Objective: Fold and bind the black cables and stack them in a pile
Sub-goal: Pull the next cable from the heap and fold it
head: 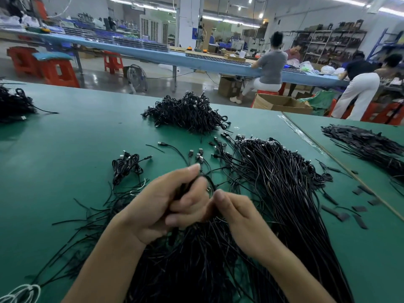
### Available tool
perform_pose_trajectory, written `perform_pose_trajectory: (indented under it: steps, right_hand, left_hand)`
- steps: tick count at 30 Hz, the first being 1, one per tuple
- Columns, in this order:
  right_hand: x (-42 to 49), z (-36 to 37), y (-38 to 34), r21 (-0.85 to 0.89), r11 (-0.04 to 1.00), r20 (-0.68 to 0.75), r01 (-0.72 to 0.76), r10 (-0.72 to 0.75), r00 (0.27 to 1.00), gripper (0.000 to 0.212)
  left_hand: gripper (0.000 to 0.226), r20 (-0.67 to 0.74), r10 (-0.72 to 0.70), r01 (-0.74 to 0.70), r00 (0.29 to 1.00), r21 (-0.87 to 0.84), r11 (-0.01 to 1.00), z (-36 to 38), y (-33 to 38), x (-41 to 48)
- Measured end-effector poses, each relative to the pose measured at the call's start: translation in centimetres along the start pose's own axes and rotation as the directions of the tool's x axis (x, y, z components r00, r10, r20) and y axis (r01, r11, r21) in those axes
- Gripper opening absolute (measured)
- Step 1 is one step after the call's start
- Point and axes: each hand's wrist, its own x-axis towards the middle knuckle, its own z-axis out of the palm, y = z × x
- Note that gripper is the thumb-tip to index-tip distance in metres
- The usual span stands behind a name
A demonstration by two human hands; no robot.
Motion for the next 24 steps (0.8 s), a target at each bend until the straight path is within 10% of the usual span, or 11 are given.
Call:
perform_pose_trajectory:
  steps: [4,10,14,18,21,24]
  right_hand:
    - [-0.3,1.3,0.6,-0.175,0.977,0.12,-0.122,0.144,0.982,0.04]
    - [0.1,1.1,-1.9,-0.33,0.943,-0.017,0.047,-0.056,0.998,0.017]
    - [0.3,0.5,-4.0,-0.496,0.86,-0.127,0.121,-0.21,0.97,0.011]
    - [0.6,-0.6,-5.1,-0.659,0.719,-0.143,0.221,-0.409,0.901,0.009]
    - [0.9,-1.9,-4.5,-0.633,0.738,-0.161,0.236,-0.424,0.891,0.006]
    - [1.1,-1.9,-3.3,-0.52,0.832,-0.215,0.195,-0.348,0.913,0.005]
  left_hand:
    - [0.044,-0.187,0.173,-0.23,0.967,-0.347,0.909,0.6,-0.6,1.2]
    - [0.048,-0.538,0.472,-0.443,0.699,0.194,0.876,-0.4,-1.6,2.2]
    - [0.037,-0.366,0.686,-0.147,0.629,0.81,0.568,-0.4,-1.9,1.8]
    - [0.052,-0.377,0.464,0.349,0.802,0.925,0.149,-0.6,-1.2,0.9]
    - [0.064,-0.579,0.182,0.448,0.795,0.762,0.467,-0.8,-0.4,0.5]
    - [0.072,-0.447,-0.063,0.358,0.892,0.615,0.703,-0.2,0.2,-0.2]
